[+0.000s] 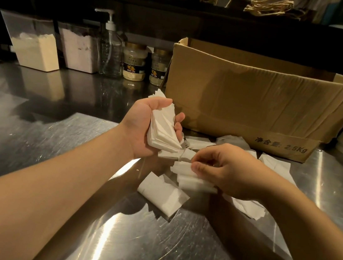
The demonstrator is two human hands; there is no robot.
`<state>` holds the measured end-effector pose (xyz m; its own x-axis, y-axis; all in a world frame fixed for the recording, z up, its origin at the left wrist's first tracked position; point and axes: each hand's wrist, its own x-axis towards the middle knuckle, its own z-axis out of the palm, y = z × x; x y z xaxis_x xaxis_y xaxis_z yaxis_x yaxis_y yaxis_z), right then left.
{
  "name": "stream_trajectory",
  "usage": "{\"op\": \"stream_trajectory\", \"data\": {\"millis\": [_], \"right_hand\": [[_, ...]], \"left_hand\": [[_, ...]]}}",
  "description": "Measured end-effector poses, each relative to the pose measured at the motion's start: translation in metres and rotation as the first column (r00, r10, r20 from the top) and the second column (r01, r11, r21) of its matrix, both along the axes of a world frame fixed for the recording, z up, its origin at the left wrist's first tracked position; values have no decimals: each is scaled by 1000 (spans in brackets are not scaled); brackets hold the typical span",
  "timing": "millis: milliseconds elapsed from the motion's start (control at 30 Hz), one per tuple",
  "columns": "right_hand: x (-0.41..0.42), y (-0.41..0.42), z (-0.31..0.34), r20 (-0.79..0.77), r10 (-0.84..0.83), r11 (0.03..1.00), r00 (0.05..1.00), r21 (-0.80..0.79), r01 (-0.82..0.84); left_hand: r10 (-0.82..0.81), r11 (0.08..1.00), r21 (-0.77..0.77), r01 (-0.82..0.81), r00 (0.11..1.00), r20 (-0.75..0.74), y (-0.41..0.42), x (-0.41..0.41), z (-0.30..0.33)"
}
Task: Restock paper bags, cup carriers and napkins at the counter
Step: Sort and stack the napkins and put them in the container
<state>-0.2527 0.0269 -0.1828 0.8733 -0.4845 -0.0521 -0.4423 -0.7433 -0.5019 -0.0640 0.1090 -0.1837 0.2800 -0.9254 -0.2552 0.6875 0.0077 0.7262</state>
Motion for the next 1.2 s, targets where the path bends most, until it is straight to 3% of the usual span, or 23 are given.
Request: {"op": "stream_trajectory", "data": {"millis": [133,467,633,1000,1200], "right_hand": [[-1,0,0,25,-21,998,999,62,19],[1,4,-5,83,144,983,986,-128,-133],[2,4,-7,137,167,966,976,-223,-133],[5,-11,-13,93,-104,985,990,-130,116],[5,-12,-13,85,-129,980,988,-142,140]], "left_hand": [[-5,1000,-7,5,1000,2,0,1,0],[-23,1000,-11,24,999,29,1,3,0],[-22,1000,-9,22,999,30,0,3,-1],[-20,1000,-5,20,1000,5,0,2,0],[-20,1000,-4,20,1000,3,0,3,0]]}}
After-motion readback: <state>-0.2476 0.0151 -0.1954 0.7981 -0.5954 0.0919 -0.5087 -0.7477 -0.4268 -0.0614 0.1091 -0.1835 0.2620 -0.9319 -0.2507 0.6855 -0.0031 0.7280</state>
